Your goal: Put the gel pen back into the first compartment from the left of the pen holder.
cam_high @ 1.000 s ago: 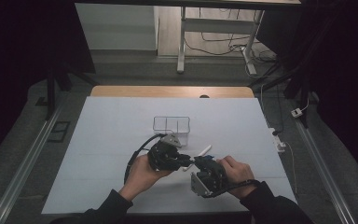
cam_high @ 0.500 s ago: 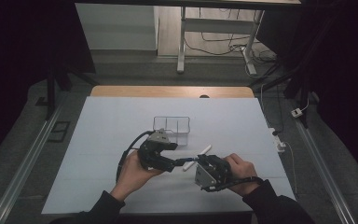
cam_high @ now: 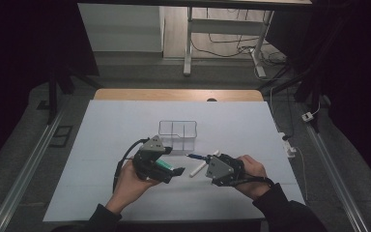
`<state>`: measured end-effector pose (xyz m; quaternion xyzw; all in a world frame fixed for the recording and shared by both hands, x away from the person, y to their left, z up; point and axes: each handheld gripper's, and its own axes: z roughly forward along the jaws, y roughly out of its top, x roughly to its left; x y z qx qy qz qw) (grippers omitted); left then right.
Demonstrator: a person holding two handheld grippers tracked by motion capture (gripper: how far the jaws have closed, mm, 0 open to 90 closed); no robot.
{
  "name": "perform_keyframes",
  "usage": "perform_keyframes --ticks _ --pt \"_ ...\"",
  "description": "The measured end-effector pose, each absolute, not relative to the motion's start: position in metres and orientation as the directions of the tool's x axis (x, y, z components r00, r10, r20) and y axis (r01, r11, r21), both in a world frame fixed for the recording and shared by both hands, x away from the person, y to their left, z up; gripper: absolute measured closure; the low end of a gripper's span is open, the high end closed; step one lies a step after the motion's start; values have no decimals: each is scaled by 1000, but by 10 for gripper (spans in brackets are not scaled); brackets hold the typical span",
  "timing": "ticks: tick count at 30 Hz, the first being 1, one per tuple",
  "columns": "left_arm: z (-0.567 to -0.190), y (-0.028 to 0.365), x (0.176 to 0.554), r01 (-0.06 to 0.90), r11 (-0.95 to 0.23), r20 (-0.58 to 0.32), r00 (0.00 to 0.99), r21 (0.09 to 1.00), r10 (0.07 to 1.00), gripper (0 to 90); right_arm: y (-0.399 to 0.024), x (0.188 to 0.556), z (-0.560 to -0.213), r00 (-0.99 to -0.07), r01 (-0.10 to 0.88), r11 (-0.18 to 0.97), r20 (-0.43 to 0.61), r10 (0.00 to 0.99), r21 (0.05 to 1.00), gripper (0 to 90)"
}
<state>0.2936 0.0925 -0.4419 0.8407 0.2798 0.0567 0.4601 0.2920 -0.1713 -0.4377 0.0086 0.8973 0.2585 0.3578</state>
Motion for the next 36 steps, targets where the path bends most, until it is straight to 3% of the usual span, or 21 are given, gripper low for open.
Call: perform_keyframes --ticks 8,18,36 --pt "-448 98 288 443 -402 -191 826 801 530 73 -172 307 -425 -803 -82 777 -503 319 624 794" --pt "-458 101 281 418 -413 -153 828 809 539 15 -170 328 -413 -864 83 585 -234 445 807 794" --pt "-469 104 279 451 -395 -199 821 800 535 0 -136 363 -409 -865 192 414 -46 500 890 794"
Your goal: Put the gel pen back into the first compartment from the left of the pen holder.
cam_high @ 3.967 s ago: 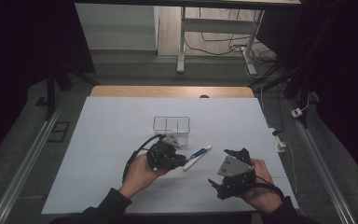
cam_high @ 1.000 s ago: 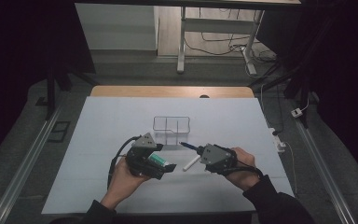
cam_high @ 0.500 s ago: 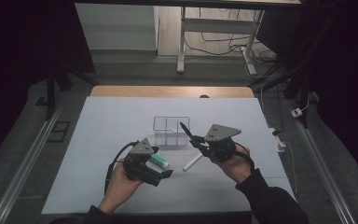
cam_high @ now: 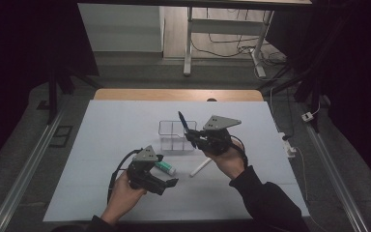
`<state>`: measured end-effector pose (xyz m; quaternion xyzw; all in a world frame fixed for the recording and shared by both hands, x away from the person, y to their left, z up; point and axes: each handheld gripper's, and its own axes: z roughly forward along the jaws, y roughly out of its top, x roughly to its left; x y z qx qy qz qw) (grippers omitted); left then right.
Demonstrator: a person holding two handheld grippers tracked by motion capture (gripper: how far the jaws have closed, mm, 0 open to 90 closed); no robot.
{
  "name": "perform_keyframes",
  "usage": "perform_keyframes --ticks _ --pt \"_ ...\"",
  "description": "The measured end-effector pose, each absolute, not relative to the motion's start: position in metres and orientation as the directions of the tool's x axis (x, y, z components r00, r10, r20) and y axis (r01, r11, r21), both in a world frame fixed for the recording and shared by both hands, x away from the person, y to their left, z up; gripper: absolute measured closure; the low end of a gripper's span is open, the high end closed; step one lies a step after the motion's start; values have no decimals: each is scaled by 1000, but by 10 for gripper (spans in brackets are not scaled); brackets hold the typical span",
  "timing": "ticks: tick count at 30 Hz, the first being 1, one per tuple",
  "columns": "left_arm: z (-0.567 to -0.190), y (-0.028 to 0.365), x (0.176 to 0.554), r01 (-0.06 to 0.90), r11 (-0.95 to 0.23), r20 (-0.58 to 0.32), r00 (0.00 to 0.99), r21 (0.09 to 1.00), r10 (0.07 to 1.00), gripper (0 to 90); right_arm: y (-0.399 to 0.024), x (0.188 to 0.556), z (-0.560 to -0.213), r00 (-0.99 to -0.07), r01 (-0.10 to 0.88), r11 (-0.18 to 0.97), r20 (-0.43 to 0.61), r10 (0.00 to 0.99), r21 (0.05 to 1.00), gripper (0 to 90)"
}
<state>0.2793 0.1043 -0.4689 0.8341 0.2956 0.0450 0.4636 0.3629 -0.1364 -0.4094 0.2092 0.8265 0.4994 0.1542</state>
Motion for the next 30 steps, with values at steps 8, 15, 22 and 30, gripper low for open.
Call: perform_keyframes --ticks 8,15,22,30 --pt "-473 106 281 461 -395 -215 822 795 527 0 -125 378 -412 -850 229 353 10 526 907 795" --pt "-474 106 283 466 -397 -227 826 791 516 0 -118 387 -414 -846 231 336 18 532 913 795" --pt "-474 107 283 458 -397 -221 829 795 513 0 -105 394 -415 -849 223 323 21 527 920 795" --pt "-475 106 284 449 -416 -208 836 791 507 0 -93 403 -418 -846 219 310 22 533 925 795"
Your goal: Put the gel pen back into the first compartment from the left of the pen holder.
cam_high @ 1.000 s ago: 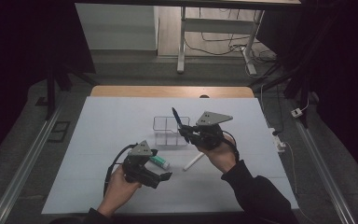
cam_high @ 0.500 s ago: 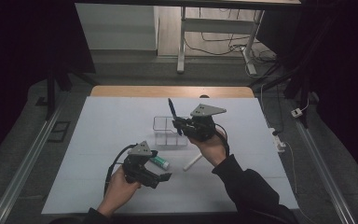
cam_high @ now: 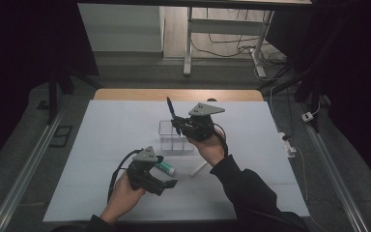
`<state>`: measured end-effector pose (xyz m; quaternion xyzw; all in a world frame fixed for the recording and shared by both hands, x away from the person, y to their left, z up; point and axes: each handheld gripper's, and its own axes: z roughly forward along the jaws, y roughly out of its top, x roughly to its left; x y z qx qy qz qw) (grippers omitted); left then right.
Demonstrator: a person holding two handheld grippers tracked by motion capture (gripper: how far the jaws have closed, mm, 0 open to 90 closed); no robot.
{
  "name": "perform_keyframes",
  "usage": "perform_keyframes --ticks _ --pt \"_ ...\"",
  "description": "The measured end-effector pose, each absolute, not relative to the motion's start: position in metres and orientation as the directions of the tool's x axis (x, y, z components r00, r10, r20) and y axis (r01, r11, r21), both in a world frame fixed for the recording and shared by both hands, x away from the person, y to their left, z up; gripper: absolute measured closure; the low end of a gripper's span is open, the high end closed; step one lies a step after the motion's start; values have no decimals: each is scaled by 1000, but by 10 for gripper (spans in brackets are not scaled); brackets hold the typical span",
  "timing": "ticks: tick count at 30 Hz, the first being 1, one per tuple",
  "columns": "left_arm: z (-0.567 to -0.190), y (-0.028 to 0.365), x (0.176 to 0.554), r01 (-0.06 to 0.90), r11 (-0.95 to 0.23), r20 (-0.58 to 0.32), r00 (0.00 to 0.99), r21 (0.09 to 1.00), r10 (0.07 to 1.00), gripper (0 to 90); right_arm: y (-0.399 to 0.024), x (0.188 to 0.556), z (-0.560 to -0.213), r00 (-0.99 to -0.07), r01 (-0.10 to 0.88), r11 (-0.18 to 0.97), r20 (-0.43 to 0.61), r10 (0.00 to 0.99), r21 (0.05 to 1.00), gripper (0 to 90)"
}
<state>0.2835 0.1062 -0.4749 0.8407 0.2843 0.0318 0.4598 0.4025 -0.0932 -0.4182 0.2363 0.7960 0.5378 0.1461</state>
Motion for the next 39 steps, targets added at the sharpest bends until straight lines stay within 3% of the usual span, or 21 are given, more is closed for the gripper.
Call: perform_keyframes --ticks 21,39 --pt "-475 107 284 453 -412 -208 832 791 514 0 -59 422 -435 -834 225 292 28 552 930 793" --pt "-475 109 285 458 -409 -209 826 789 523 0 -53 424 -463 -822 266 327 37 569 907 788"
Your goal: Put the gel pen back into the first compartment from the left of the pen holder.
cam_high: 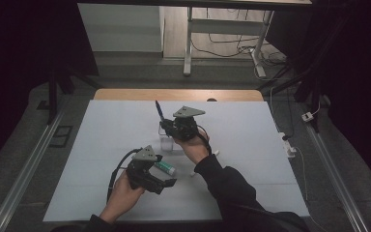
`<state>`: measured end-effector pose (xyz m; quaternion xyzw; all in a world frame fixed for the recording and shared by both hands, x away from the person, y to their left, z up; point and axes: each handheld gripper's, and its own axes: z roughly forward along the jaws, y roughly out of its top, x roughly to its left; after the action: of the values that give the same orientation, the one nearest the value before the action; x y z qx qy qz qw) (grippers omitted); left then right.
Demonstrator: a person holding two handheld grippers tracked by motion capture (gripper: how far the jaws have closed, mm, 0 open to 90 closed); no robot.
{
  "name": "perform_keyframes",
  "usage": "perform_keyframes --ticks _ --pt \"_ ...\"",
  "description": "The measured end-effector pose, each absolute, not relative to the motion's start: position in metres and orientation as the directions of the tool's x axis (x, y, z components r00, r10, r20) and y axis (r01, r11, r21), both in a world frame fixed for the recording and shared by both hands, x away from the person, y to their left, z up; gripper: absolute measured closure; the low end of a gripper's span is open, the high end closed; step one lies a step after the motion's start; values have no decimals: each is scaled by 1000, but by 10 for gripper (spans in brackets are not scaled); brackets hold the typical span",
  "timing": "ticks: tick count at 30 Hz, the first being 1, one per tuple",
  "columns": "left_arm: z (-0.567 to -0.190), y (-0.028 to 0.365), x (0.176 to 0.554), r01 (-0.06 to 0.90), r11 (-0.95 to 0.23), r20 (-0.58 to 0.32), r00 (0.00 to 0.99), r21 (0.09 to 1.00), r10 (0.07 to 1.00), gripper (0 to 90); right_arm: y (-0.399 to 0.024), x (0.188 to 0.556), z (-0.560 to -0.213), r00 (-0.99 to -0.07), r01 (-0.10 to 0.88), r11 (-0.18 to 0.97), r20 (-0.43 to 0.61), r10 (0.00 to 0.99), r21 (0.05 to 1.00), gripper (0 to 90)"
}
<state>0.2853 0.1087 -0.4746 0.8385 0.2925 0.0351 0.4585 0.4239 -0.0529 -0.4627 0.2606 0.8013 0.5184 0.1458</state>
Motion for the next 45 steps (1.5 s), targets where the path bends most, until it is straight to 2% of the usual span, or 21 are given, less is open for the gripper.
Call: perform_keyframes --ticks 3,14,24,33,39,45 --pt "-474 109 285 457 -410 -207 826 789 524 0 -53 424 -465 -822 273 336 38 568 901 767" --pt "-471 111 286 436 -410 -180 829 801 530 0 -58 419 -452 -824 258 341 22 566 904 522" --pt "-472 105 288 450 -420 -182 822 788 539 0 -75 407 -433 -839 266 394 11 543 880 340" --pt "-469 101 288 438 -427 -163 823 791 544 0 -97 393 -427 -845 276 426 6 535 862 232" --pt "-467 100 289 446 -420 -172 819 790 547 0 -113 384 -426 -844 300 431 27 535 851 183" --pt "-464 96 289 442 -441 -140 812 781 566 0 -129 373 -425 -848 316 441 41 529 840 140"
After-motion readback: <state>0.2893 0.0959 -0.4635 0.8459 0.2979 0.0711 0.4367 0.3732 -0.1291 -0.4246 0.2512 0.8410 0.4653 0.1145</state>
